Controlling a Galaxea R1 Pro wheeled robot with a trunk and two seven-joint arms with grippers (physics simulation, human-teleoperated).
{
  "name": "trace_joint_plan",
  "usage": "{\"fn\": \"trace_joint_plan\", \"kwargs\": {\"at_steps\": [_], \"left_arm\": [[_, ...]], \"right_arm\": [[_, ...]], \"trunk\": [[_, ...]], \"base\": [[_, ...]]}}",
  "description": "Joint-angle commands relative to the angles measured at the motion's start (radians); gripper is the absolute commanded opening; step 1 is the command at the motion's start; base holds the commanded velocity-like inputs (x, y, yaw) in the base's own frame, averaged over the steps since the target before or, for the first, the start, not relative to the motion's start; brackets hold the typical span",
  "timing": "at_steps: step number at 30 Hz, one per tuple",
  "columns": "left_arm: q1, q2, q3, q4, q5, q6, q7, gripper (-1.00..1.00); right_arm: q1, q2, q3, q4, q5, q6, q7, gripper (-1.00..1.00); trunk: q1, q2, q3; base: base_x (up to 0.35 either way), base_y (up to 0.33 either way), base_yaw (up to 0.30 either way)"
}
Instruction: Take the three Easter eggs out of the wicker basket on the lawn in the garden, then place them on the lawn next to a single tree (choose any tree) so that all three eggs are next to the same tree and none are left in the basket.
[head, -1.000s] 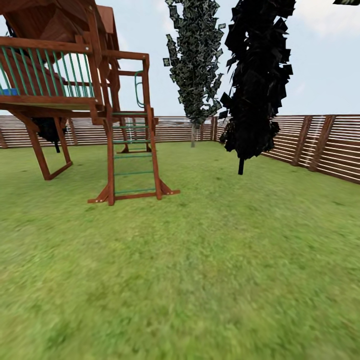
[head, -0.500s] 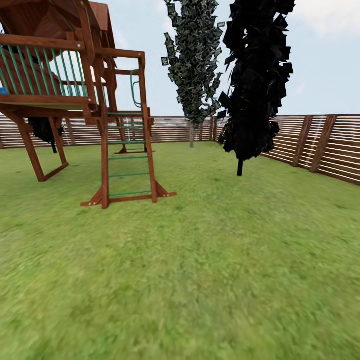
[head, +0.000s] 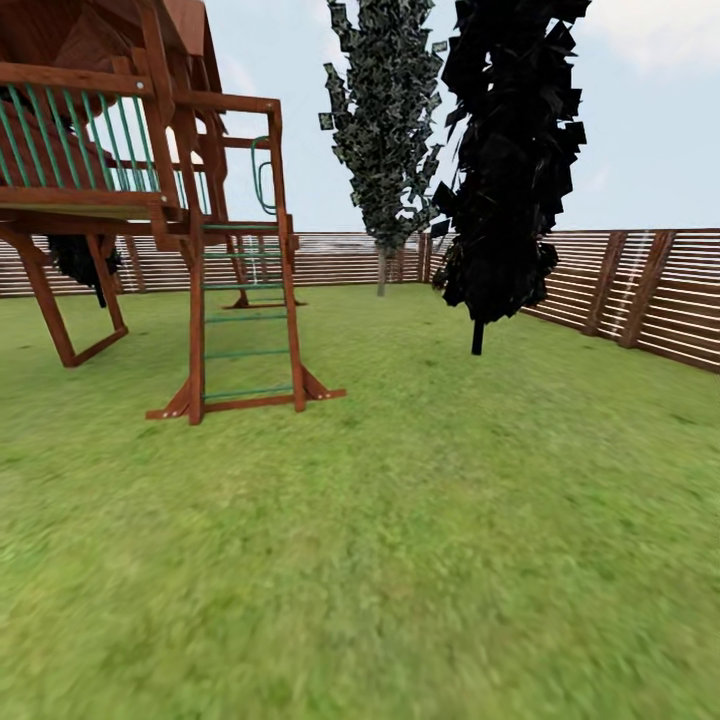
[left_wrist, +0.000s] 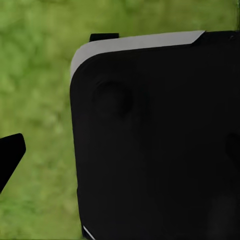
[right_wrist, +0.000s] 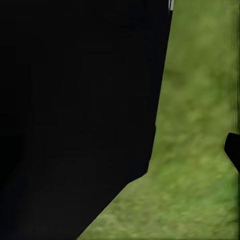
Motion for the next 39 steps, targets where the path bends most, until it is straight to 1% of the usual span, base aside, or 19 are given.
{"fn": "trace_joint_plan", "kwargs": {"at_steps": [1,9,18,39], "left_arm": [[0.001,0.000,0.001,-0.003,-0.003,0.001,0.000,1.00],[0.000,0.000,0.002,-0.004,-0.003,0.001,-0.001,1.00],[0.001,-0.001,0.001,-0.004,-0.003,0.001,-0.001,1.00],[0.001,-0.003,-0.001,-0.002,-0.004,0.001,-0.001,1.00]], "right_arm": [[-0.001,0.000,-0.001,0.001,0.008,0.001,-0.001,1.00],[-0.001,0.000,-0.001,0.002,0.007,-0.001,-0.001,1.00],[-0.001,0.001,0.000,0.002,0.008,-0.002,-0.001,1.00],[-0.001,0.001,0.000,0.002,0.008,-0.002,-0.001,1.00]], "trunk": [[0.001,0.000,-0.001],[0.001,0.000,-0.001],[0.001,0.000,-0.001],[0.001,0.000,-0.001]], "base": [[0.287,-0.132,-0.081],[0.307,-0.022,-0.160],[0.311,-0.023,-0.010],[0.311,-0.104,0.000]]}}
